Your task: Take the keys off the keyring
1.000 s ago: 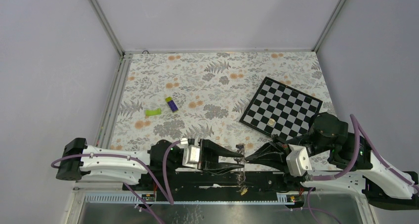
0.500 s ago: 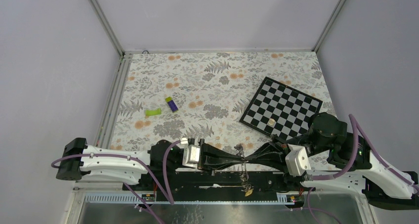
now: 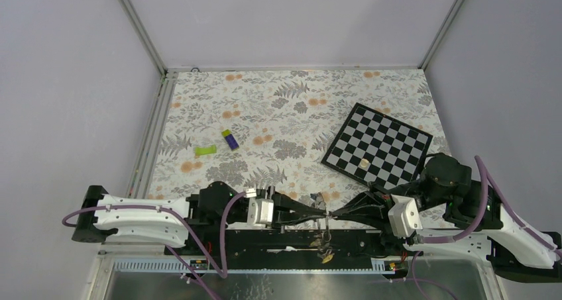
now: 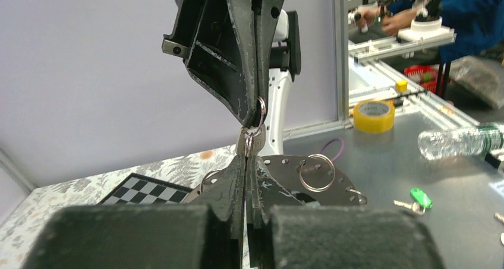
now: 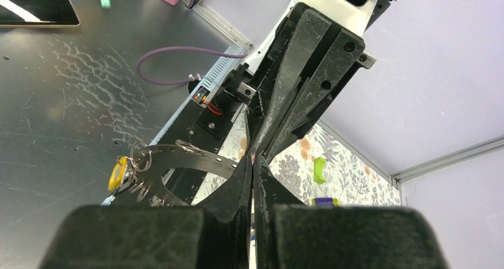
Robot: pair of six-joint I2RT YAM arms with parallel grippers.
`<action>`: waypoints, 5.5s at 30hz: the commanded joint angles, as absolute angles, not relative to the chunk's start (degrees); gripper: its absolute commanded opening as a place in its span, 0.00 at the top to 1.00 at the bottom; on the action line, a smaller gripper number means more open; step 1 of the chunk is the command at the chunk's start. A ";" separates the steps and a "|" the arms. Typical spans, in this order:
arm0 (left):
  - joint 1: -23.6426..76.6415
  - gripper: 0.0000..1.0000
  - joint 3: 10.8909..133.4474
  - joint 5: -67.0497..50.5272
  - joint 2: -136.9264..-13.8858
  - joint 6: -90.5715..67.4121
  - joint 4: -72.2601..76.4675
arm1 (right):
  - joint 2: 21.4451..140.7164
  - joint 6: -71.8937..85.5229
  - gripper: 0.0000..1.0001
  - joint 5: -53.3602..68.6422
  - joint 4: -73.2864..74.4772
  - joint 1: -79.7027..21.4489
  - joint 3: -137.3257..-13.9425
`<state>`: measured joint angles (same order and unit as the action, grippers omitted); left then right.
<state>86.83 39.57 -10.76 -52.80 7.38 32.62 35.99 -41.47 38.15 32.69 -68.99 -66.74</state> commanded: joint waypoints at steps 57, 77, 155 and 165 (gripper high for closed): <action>86.66 1.00 77.89 -5.54 -58.03 50.58 -30.09 | 37.94 -77.79 1.00 25.59 41.11 -69.12 -65.29; 86.66 1.00 77.04 4.49 -59.89 31.47 -25.47 | 34.96 -79.98 0.83 24.16 35.60 -69.11 -61.08; 86.66 1.00 69.23 6.78 -54.54 32.66 -12.90 | 25.75 -21.05 0.54 12.27 -5.90 -69.17 -43.46; 86.66 1.00 69.02 6.21 -54.57 32.70 -12.65 | 27.74 -19.51 0.58 12.13 -8.70 -69.13 -42.49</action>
<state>86.52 68.75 7.22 -56.16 33.04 -19.16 26.92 -18.90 11.66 -5.43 -69.01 -41.82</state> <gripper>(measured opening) 0.010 0.429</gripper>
